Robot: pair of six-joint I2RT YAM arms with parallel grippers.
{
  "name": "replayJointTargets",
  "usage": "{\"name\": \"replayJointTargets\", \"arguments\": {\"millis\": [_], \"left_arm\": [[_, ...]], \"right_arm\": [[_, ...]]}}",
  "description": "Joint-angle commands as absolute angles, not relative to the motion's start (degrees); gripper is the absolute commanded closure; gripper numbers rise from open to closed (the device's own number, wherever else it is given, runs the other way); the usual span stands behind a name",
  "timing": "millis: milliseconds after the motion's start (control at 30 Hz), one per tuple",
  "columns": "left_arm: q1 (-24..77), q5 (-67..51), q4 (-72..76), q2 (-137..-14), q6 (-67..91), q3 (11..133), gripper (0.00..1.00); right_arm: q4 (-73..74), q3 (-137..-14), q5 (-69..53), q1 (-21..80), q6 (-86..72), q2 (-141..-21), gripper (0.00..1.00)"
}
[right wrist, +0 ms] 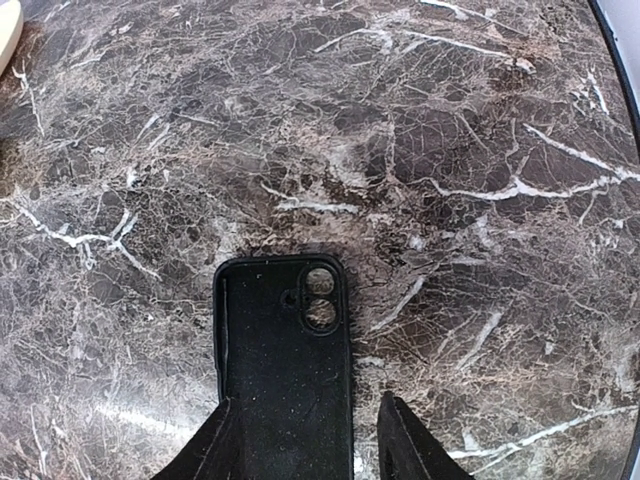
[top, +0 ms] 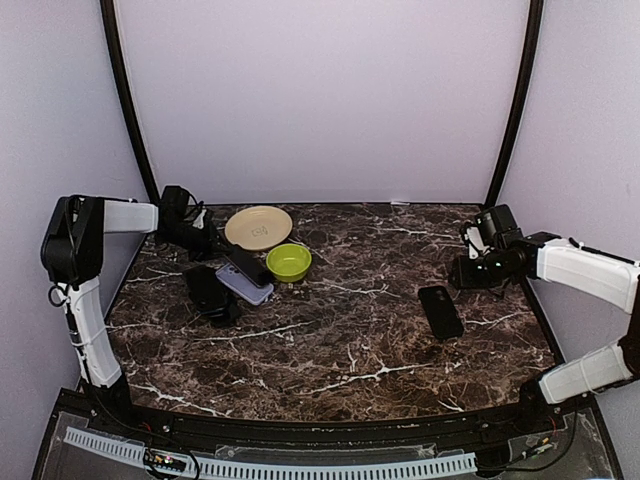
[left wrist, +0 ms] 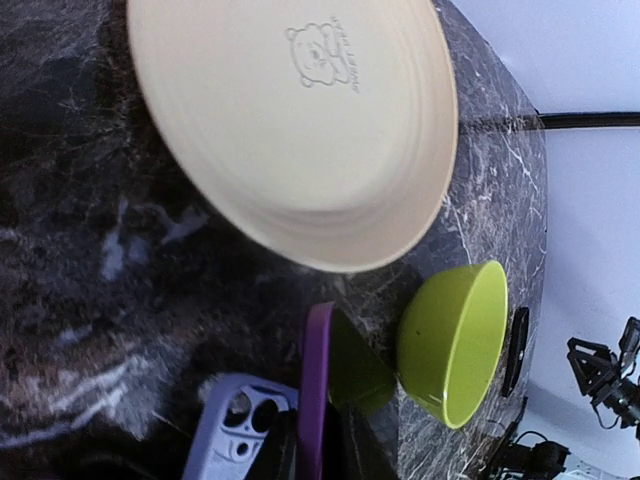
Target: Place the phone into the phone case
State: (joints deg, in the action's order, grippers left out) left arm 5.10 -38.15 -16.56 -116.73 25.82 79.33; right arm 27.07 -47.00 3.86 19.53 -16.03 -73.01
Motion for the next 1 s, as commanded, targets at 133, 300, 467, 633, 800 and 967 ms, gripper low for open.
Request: {"name": "replayJointTargets", "arguments": {"millis": [133, 300, 467, 633, 800, 967], "left_arm": [[10.80, -31.59, -16.61, -96.22, 15.73, 65.66, 1.00], [18.23, -32.67, -14.44, -86.64, 6.86, 61.95, 1.00], [27.62, -33.76, -13.56, -76.41, -4.02, 61.38, 1.00], [32.59, -37.48, -15.00, -73.59, -7.45, 62.54, 1.00], [37.99, -42.94, -13.67, -70.45, -9.42, 63.71, 1.00], [40.35, -45.27, -13.34, -69.77, -9.27, 65.45, 1.00]], "right_arm": [[25.84, -47.61, -0.75, 21.65, -15.50, -69.34, 0.53], [22.30, -49.90, -10.14, 29.77, -10.75, -66.29, 0.50], [14.05, -52.95, -20.27, 41.89, -4.61, -65.55, 0.44], [3.16, -56.13, -27.40, 49.44, -0.62, -72.36, 0.32], [4.57, -63.71, -29.98, 55.42, 3.84, -78.68, 0.13], [6.19, -67.36, -29.31, 57.47, 4.74, -83.20, 0.20]]}}
